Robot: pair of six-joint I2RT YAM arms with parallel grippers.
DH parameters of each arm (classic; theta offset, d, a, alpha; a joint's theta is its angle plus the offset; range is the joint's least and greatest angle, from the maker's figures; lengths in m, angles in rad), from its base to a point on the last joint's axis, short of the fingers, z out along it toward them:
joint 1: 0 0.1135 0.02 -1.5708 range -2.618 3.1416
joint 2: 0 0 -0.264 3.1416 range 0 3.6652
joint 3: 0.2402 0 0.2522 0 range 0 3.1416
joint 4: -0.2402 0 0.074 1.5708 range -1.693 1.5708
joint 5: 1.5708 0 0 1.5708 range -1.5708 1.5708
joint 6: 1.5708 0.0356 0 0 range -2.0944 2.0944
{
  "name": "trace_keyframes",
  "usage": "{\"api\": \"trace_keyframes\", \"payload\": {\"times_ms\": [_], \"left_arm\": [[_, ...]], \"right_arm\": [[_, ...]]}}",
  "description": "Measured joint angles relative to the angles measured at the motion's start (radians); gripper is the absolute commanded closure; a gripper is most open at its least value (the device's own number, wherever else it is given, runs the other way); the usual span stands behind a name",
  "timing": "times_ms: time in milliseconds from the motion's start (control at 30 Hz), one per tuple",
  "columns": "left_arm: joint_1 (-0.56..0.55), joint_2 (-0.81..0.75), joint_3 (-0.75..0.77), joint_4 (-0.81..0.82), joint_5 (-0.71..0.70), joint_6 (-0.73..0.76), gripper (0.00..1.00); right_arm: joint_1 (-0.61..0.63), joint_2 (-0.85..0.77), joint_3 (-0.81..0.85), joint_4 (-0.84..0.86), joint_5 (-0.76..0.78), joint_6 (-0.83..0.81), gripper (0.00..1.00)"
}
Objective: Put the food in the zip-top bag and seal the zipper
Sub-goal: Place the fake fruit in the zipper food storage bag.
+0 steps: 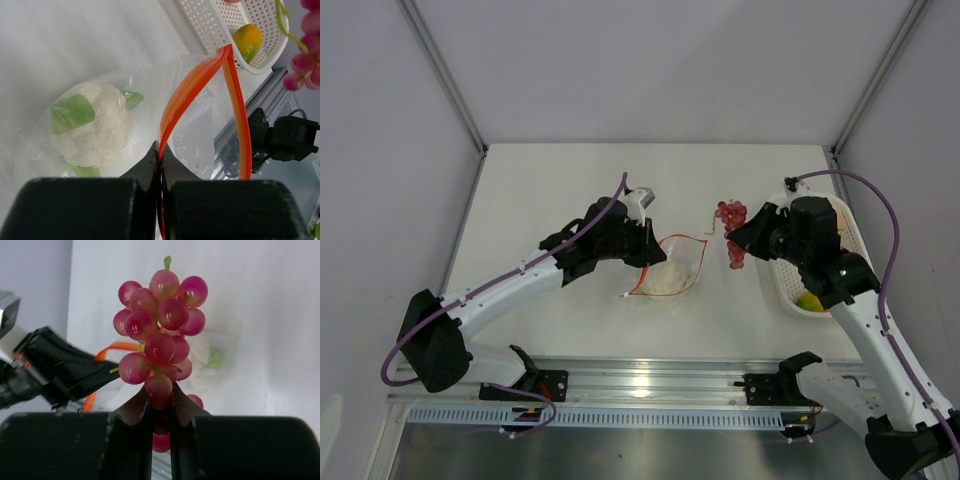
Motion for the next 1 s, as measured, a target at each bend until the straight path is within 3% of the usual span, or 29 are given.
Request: {"api": "trace_keyframes", "payload": {"times_ms": [267, 467, 767, 1000], "left_arm": [[0.0, 0.0, -0.005, -0.002, 0.001, -0.016, 0.99], [0.0, 0.0, -0.006, -0.005, 0.002, -0.025, 0.99], [0.002, -0.004, -0.006, -0.007, 0.041, -0.053, 0.99], [0.002, -0.028, 0.021, -0.043, 0.053, -0.053, 0.99]], "right_arm": [[0.25, 0.005, -0.018, 0.144, -0.014, 0.053, 1.0], [0.385, 0.027, -0.051, 0.255, 0.073, 0.09, 1.0], [0.522, 0.029, -0.167, 0.472, 0.23, 0.034, 1.0], [0.545, -0.002, -0.348, 0.613, 0.266, -0.033, 0.93]]}}
